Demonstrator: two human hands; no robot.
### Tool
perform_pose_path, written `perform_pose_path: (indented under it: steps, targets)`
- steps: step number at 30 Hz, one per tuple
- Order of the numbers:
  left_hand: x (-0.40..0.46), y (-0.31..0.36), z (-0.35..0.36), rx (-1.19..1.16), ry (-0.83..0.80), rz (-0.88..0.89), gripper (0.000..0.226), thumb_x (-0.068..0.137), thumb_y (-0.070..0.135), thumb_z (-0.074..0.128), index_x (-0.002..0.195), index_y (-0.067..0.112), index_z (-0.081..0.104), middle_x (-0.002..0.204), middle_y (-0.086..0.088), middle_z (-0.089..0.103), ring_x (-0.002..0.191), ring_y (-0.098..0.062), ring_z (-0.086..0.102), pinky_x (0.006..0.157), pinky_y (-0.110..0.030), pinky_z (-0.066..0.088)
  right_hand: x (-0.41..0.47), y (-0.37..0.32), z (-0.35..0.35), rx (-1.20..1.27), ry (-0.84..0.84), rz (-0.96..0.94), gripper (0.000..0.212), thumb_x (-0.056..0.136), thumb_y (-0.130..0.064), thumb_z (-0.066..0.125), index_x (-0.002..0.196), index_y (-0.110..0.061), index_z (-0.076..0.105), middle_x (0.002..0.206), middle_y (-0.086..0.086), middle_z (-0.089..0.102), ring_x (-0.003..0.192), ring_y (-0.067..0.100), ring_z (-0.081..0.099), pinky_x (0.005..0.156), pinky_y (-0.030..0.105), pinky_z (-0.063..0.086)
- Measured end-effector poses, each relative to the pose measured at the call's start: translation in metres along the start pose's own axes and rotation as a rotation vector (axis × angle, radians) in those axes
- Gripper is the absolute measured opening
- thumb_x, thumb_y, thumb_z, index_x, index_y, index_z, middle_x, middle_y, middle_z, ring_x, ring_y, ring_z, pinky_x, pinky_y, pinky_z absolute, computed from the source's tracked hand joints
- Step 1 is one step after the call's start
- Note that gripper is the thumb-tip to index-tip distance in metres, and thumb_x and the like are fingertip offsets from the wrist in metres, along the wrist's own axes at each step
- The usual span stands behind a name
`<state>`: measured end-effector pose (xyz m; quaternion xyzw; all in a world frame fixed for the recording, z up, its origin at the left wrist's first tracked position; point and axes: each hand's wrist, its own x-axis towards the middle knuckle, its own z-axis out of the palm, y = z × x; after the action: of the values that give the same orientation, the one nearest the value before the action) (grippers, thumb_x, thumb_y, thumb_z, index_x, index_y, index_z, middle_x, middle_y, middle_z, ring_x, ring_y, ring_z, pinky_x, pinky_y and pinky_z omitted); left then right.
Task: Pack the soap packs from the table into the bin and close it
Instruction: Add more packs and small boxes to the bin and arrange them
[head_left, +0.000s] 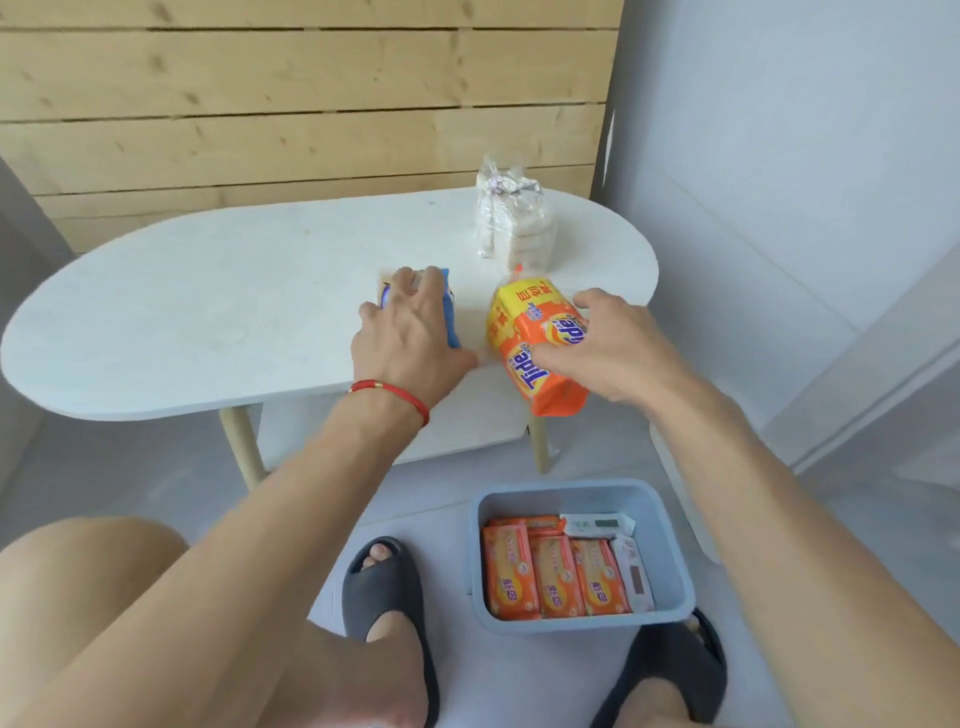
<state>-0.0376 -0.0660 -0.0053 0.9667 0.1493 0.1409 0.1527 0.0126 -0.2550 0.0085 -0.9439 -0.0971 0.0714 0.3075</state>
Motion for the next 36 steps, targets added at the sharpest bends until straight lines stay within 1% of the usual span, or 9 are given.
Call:
perform_pose_path:
  steps: [3, 5, 10, 16, 21, 24, 28, 32, 36]
  targets:
    - [-0.044, 0.018, 0.016, -0.116, 0.14, 0.141, 0.047, 0.069, 0.022, 0.069, 0.111, 0.016, 0.047, 0.125, 0.0, 0.049, 0.082, -0.037, 0.052, 0.074, -0.041, 0.047, -0.032, 0.057, -0.011, 0.196, -0.096, 0.054, 0.058, 0.053, -0.051, 0.072, 0.104, -0.023, 0.07, 0.09, -0.002, 0.077, 0.081, 0.021, 0.075, 0.064, 0.041, 0.061]
    - [-0.086, 0.032, 0.038, -0.243, 0.182, 0.213, 0.054, 0.067, 0.027, 0.068, 0.116, 0.023, 0.046, 0.139, 0.006, 0.043, 0.095, -0.031, 0.056, 0.075, -0.036, 0.048, -0.05, 0.102, -0.009, 0.318, -0.168, 0.157, 0.054, 0.057, -0.045, 0.075, 0.106, -0.023, 0.071, 0.086, -0.002, 0.08, 0.075, 0.017, 0.078, 0.055, 0.032, 0.058]
    - [-0.174, 0.051, 0.137, -0.651, -0.194, -0.109, 0.057, 0.069, 0.035, 0.073, 0.119, 0.034, 0.047, 0.115, 0.014, 0.054, 0.104, -0.015, 0.059, 0.086, -0.032, 0.053, -0.065, 0.199, 0.051, 0.308, -0.355, 0.528, 0.035, 0.071, -0.032, 0.079, 0.099, -0.011, 0.074, 0.079, 0.004, 0.08, 0.072, 0.018, 0.078, 0.069, 0.036, 0.064]
    - [-0.183, 0.06, 0.229, -0.433, -0.344, -0.169, 0.059, 0.074, 0.031, 0.074, 0.127, 0.026, 0.049, 0.134, 0.005, 0.051, 0.117, -0.019, 0.054, 0.101, -0.038, 0.05, -0.075, 0.235, 0.125, 0.25, -0.215, 0.629, 0.053, 0.068, -0.043, 0.08, 0.113, -0.019, 0.064, 0.102, 0.003, 0.073, 0.089, 0.019, 0.071, 0.08, 0.038, 0.062]
    - [-0.177, 0.073, 0.262, -0.262, -0.47, -0.156, 0.069, 0.086, 0.035, 0.065, 0.146, 0.021, 0.034, 0.159, -0.003, 0.02, 0.135, -0.032, 0.035, 0.114, -0.048, 0.033, -0.07, 0.235, 0.148, -0.029, -0.162, 0.512, 0.074, 0.077, -0.041, 0.081, 0.134, -0.016, 0.041, 0.119, 0.009, 0.058, 0.108, 0.028, 0.062, 0.081, 0.035, 0.049]
    - [-0.195, 0.066, 0.272, -0.114, -0.565, -0.102, 0.064, 0.089, 0.043, 0.06, 0.144, 0.024, 0.034, 0.156, -0.004, 0.02, 0.134, -0.033, 0.033, 0.112, -0.049, 0.037, -0.071, 0.242, 0.157, -0.226, -0.262, 0.453, 0.062, 0.089, -0.038, 0.075, 0.135, -0.01, 0.045, 0.13, 0.011, 0.057, 0.118, 0.029, 0.061, 0.093, 0.038, 0.052]
    - [-0.191, 0.057, 0.275, -0.213, -0.514, -0.136, 0.052, 0.088, 0.041, 0.06, 0.135, 0.025, 0.042, 0.144, -0.003, 0.029, 0.125, -0.033, 0.042, 0.095, -0.044, 0.053, -0.073, 0.242, 0.166, -0.241, -0.249, 0.457, 0.06, 0.092, -0.036, 0.072, 0.139, -0.011, 0.043, 0.135, 0.01, 0.057, 0.123, 0.027, 0.061, 0.098, 0.037, 0.052]
    - [-0.175, 0.063, 0.277, -0.228, -0.509, -0.249, 0.078, 0.078, 0.045, 0.072, 0.14, 0.023, 0.03, 0.14, -0.009, 0.025, 0.12, -0.032, 0.045, 0.096, -0.044, 0.052, -0.073, 0.246, 0.171, -0.173, -0.3, 0.456, 0.071, 0.092, -0.039, 0.071, 0.145, -0.009, 0.035, 0.137, 0.012, 0.055, 0.124, 0.027, 0.06, 0.1, 0.037, 0.051]
    - [-0.161, 0.066, 0.282, -0.192, -0.679, -0.313, 0.101, 0.074, 0.038, 0.074, 0.151, 0.023, 0.011, 0.144, -0.015, 0.017, 0.126, -0.038, 0.044, 0.103, -0.044, 0.045, -0.069, 0.245, 0.17, -0.129, -0.32, 0.479, 0.078, 0.091, -0.035, 0.074, 0.149, -0.009, 0.029, 0.138, 0.015, 0.054, 0.126, 0.032, 0.058, 0.103, 0.043, 0.05]
